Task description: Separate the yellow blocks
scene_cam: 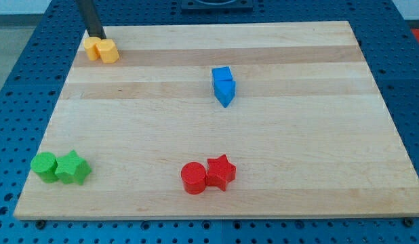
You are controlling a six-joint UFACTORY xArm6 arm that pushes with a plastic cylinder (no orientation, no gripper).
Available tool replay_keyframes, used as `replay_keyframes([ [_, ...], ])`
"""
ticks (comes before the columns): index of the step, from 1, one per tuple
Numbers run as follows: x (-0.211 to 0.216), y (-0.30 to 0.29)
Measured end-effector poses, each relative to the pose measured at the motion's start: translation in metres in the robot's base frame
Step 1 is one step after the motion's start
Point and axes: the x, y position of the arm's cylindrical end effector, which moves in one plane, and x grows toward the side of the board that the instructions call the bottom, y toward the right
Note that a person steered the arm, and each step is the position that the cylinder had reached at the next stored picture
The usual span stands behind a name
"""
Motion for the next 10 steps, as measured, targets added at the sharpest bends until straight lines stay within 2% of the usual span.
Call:
replay_keyframes([
  [3,0.009,-0.011],
  [7,0.064,-0.013],
  [8,0.067,-0.014],
  [10,0.024,-0.014],
])
